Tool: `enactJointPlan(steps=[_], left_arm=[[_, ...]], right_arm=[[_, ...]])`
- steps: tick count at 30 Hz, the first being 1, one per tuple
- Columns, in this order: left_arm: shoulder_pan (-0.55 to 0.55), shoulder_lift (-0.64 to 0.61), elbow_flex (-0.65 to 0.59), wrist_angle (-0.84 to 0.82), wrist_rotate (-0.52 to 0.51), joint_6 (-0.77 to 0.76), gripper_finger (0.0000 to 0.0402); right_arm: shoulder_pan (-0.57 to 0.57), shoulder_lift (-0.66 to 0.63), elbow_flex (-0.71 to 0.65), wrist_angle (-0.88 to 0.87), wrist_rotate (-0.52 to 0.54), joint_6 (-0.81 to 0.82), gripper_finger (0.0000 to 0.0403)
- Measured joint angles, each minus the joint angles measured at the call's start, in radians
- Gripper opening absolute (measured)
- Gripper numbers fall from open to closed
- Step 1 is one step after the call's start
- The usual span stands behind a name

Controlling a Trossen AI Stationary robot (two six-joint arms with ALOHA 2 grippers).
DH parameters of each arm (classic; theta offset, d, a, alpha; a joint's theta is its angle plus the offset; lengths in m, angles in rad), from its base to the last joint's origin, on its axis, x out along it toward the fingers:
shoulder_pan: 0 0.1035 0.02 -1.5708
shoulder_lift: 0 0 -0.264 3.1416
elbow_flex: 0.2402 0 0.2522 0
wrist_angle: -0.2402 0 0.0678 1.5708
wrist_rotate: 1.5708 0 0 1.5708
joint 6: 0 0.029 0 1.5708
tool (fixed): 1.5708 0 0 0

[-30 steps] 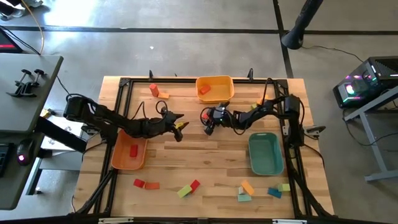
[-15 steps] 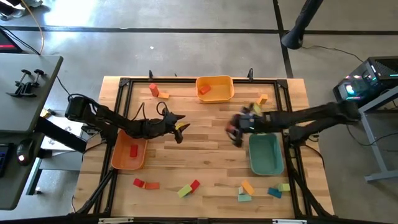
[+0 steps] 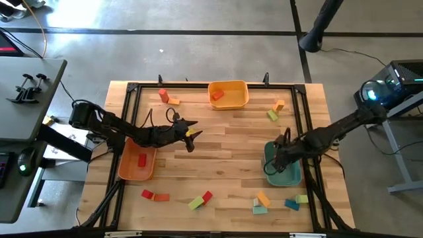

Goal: Sort blocks by size
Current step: Put the orange small block into the green bin, then put the yellow large block into the yellow bin

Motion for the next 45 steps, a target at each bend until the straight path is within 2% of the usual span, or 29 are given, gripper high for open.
enactJointPlan(steps=[7, 13, 15, 19, 22, 28, 32, 35, 39, 43, 45], left_arm=[[0.000, 0.000, 0.000, 0.000, 0.000, 0.000, 0.0220], [0.000, 0.000, 0.000, -0.001, -0.001, -0.008, 0.0220], [0.000, 0.000, 0.000, -0.001, -0.001, -0.015, 0.0220], [0.000, 0.000, 0.000, -0.001, -0.001, -0.030, 0.0220], [0.000, 0.000, 0.000, -0.002, -0.001, -0.037, 0.0220], [0.000, 0.000, 0.000, -0.002, -0.001, -0.041, 0.0220], [0.000, 0.000, 0.000, -0.002, -0.001, -0.054, 0.0220], [0.000, 0.000, 0.000, -0.002, -0.010, -0.052, 0.0220], [0.017, 0.000, 0.000, -0.002, -0.018, -0.009, 0.0220], [0.058, 0.014, 0.000, -0.006, -0.022, 0.071, 0.0220], [0.082, 0.025, 0.000, -0.007, -0.030, 0.137, 0.0220]], right_arm=[[-0.012, 0.126, -0.070, 0.160, 0.032, -0.062, 0.0130], [-0.019, 0.214, -0.079, 0.187, 0.102, -0.087, 0.0130], [-0.021, 0.228, -0.079, 0.191, 0.109, -0.082, 0.0150], [-0.040, 0.228, -0.074, 0.180, 0.095, -0.093, 0.0222], [-0.056, 0.214, -0.026, 0.108, 0.109, -0.116, 0.0253], [-0.037, 0.180, 0.181, -0.118, 0.304, -0.184, 0.0263], [-0.020, 0.155, 0.292, -0.134, 0.440, -0.313, 0.0264], [-0.029, 0.143, 0.318, -0.049, 0.522, -0.467, 0.0264], [-0.092, 0.145, 0.286, 0.168, 0.556, -0.715, 0.0265], [-0.199, 0.148, 0.183, 0.514, 0.543, -0.999, 0.0265], [-0.266, 0.152, 0.105, 0.773, 0.601, -1.149, 0.0265]])
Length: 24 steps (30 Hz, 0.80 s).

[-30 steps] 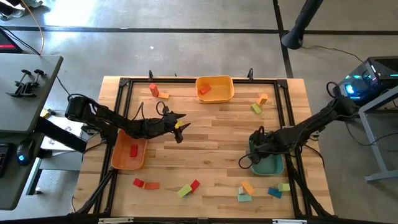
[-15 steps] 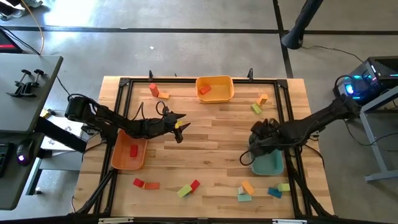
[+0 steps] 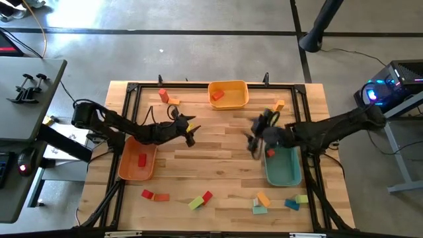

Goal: Sort blocks by size
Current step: Put the yellow large block into the yellow bin

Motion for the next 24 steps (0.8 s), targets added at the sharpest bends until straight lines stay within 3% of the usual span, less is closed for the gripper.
enactJointPlan(steps=[3, 5, 9, 14, 18, 22, 24], left_arm=[[0.037, 0.004, -0.001, 0.024, -0.046, 0.090, 0.0220], [0.056, -0.005, -0.001, 0.034, -0.053, 0.131, 0.0220], [0.066, -0.020, -0.001, 0.028, -0.075, 0.082, 0.0220], [0.046, -0.037, 0.025, 0.034, -0.152, -0.078, 0.0220], [0.046, -0.038, 0.076, 0.033, -0.152, -0.103, 0.0220], [0.020, -0.038, 0.107, 0.022, -0.140, -0.095, 0.0220], [-0.019, -0.037, 0.109, 0.022, -0.145, -0.092, 0.0218]], right_arm=[[-0.128, 0.019, -0.099, 0.337, 0.027, -0.196, 0.0265], [-0.207, 0.023, -0.122, 0.414, 0.002, -0.206, 0.0265], [-0.327, 0.024, -0.123, 0.365, -0.023, -0.025, 0.0265], [-0.404, 0.022, -0.099, 0.374, -0.175, 0.046, 0.0265], [-0.425, 0.022, -0.095, 0.358, -0.250, -0.020, 0.0265], [-0.407, 0.022, -0.108, 0.320, -0.255, -0.155, 0.0265], [-0.374, 0.022, -0.156, 0.385, -0.256, -0.226, 0.0265]])
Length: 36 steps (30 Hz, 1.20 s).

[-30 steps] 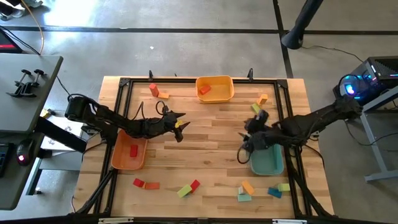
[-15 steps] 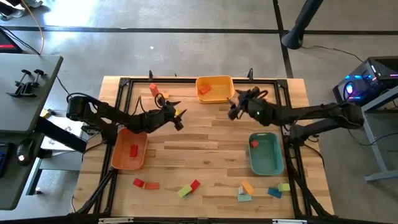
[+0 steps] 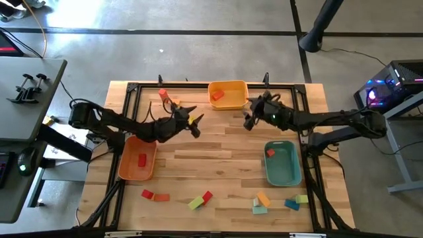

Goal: Sort blocks by size
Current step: Put the yellow large block into the yellow bin

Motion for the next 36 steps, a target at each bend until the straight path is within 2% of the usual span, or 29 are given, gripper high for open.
enactJointPlan(steps=[3, 5, 7, 14, 19, 23, 27, 29, 36], left_arm=[[-0.082, 0.021, 0.000, 0.024, -0.105, 0.038, 0.0211], [-0.146, 0.021, -0.001, 0.068, -0.195, -0.010, 0.0206], [-0.210, 0.005, 0.000, 0.118, -0.224, -0.044, 0.0202], [-0.394, -0.023, 0.001, 0.215, -0.228, -0.071, 0.0197], [-0.464, -0.023, 0.001, 0.203, -0.228, -0.105, 0.0197], [-0.485, -0.022, 0.001, 0.150, -0.228, -0.106, 0.0197], [-0.486, -0.021, 0.001, 0.091, -0.225, -0.103, 0.0197], [-0.489, -0.021, 0.000, 0.092, -0.215, -0.073, 0.0197], [-0.498, -0.021, 0.000, 0.133, -0.186, -0.029, 0.0197]], right_arm=[[0.064, 0.001, -0.117, 0.235, -0.003, -0.062, 0.0265], [0.116, -0.013, -0.179, 0.348, 0.001, -0.012, 0.0265], [0.183, -0.061, -0.208, 0.343, 0.020, 0.045, 0.0265], [0.459, -0.208, -0.214, 0.206, 0.090, 0.138, 0.0265], [0.670, -0.231, -0.214, 0.198, 0.233, 0.103, 0.0265], [0.803, -0.224, -0.214, 0.193, 0.437, 0.092, 0.0265], [0.872, -0.224, -0.211, 0.184, 0.658, 0.082, 0.0265], [0.888, -0.223, -0.190, 0.180, 0.733, 0.056, 0.0265], [0.872, -0.224, -0.058, 0.136, 0.773, -0.044, 0.0265]])
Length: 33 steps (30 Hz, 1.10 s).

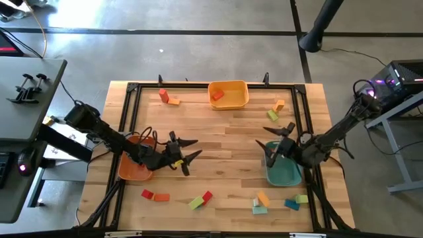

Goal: Sort blocks by size
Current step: Put the yellow large block into the yellow bin

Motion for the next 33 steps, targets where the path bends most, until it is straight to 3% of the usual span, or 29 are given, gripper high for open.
enactJointPlan(steps=[5, 10, 14, 19, 26, 29, 33], left_arm=[[-0.012, 0.000, 0.003, 0.039, 0.012, -0.009, 0.0197], [-0.059, 0.000, 0.055, 0.027, 0.014, 0.049, 0.0197], [-0.088, 0.000, 0.101, 0.025, 0.014, 0.124, 0.0197], [-0.106, 0.000, 0.133, 0.024, 0.014, 0.166, 0.0197], [-0.096, 0.000, 0.134, -0.020, 0.014, 0.204, 0.0197], [-0.081, 0.000, 0.134, -0.043, 0.014, 0.200, 0.0197], [-0.062, 0.000, 0.133, -0.065, 0.014, 0.184, 0.0197]], right_arm=[[0.024, 0.001, 0.082, -0.147, -0.009, 0.062, 0.0265], [0.116, 0.012, 0.169, -0.278, -0.014, 0.178, 0.0265], [0.203, 0.052, 0.261, -0.427, -0.035, 0.358, 0.0265], [0.274, 0.146, 0.390, -0.750, -0.240, 0.748, 0.0265], [0.269, 0.335, 0.564, -1.211, -0.656, 1.231, 0.0265], [0.244, 0.396, 0.599, -1.314, -0.808, 1.328, 0.0265], [0.221, 0.449, 0.598, -1.314, -1.000, 1.329, 0.0265]])
